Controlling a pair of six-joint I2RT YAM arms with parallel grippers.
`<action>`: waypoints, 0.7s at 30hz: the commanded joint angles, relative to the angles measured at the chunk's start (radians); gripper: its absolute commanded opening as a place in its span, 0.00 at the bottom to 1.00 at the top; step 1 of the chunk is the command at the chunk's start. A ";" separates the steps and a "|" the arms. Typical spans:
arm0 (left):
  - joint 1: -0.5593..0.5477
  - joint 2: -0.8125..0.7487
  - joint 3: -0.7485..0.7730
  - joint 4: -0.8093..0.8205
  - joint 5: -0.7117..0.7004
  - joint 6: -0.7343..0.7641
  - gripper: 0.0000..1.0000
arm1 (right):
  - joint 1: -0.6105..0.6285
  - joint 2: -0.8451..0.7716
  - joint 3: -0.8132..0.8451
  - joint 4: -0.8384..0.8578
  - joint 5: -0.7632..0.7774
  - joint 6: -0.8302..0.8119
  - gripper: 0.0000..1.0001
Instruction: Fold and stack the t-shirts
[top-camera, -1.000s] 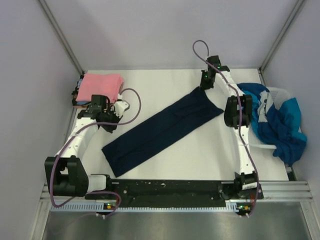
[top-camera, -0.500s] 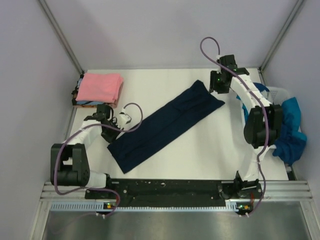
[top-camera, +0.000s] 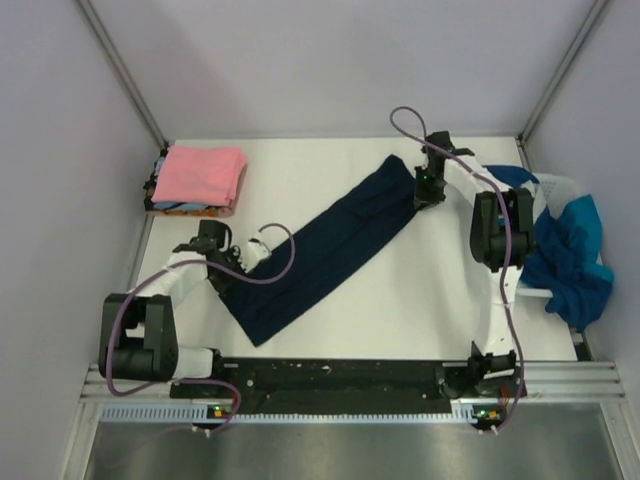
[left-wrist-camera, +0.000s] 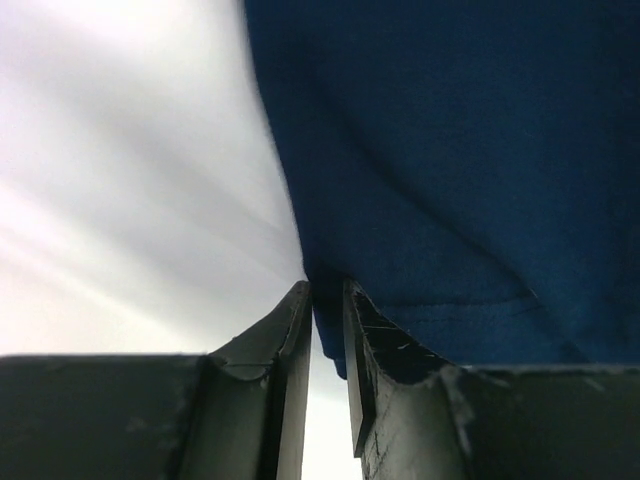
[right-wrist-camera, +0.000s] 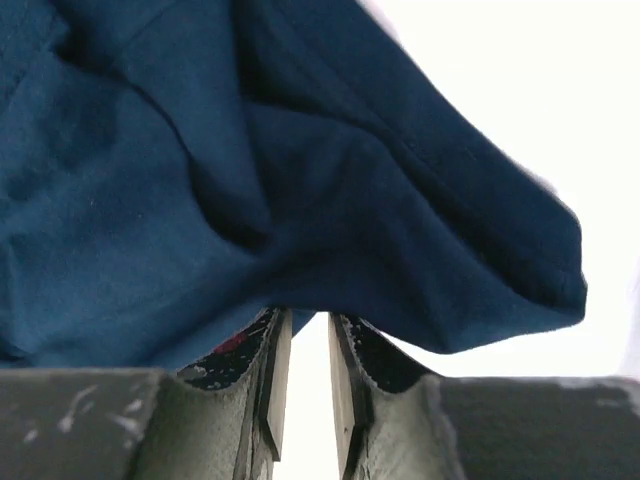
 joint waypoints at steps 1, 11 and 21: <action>-0.136 0.014 -0.092 -0.184 0.175 0.041 0.25 | -0.041 0.195 0.311 0.026 -0.111 0.052 0.19; -0.608 -0.181 0.086 -0.424 0.361 -0.013 0.29 | -0.061 0.405 0.885 0.063 -0.262 0.152 0.41; -0.677 -0.216 -0.008 -0.186 0.300 -0.039 0.45 | 0.080 -0.503 -0.270 0.435 -0.255 -0.075 0.49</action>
